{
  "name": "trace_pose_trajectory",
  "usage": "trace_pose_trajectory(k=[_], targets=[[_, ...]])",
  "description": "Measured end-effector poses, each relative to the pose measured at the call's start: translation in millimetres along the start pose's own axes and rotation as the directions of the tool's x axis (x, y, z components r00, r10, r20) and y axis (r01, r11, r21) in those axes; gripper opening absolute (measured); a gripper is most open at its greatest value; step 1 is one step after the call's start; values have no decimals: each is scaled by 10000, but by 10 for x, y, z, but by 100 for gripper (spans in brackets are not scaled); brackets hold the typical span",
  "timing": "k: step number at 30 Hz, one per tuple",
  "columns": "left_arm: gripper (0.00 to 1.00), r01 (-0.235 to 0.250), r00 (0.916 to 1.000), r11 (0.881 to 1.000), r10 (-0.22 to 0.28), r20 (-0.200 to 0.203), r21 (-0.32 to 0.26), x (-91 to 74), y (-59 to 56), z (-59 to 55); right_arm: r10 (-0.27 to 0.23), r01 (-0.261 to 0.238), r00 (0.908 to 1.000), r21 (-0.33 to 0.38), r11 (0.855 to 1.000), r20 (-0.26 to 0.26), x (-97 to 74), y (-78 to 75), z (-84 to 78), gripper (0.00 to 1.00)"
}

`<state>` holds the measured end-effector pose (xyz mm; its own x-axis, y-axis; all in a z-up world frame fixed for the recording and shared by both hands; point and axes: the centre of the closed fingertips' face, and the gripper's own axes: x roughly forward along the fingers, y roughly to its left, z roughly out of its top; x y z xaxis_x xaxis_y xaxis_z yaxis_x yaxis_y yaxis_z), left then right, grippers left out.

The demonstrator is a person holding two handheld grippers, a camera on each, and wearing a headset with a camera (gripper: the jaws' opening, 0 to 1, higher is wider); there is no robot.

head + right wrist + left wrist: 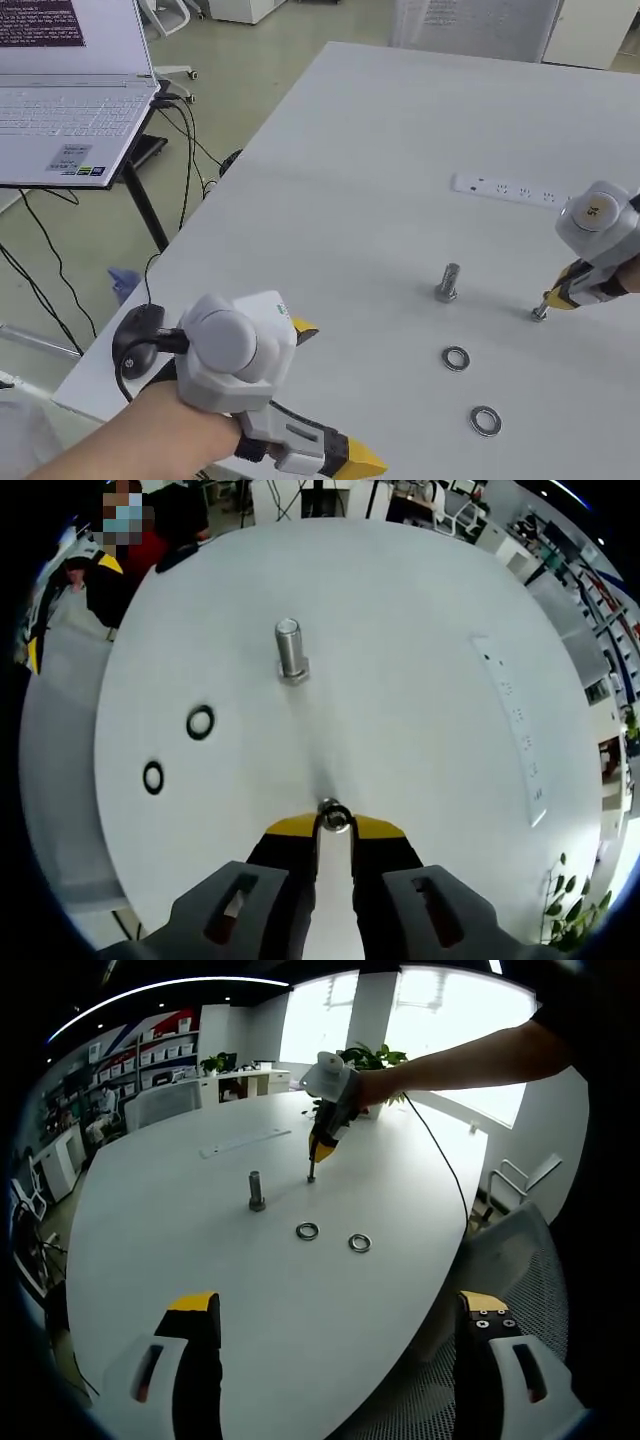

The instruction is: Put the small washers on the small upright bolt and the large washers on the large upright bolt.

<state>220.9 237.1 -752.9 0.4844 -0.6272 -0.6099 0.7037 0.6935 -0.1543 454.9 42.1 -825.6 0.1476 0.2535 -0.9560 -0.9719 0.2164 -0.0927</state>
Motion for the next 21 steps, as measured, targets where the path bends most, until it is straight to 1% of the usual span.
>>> trace_pose_trajectory(k=[21], targets=[[96, -49, 9998, 9997, 44, -183, -243, -23, 2, -103, 172, -177, 9994, -186, 9997, -288, 211, 49, -45, 12]])
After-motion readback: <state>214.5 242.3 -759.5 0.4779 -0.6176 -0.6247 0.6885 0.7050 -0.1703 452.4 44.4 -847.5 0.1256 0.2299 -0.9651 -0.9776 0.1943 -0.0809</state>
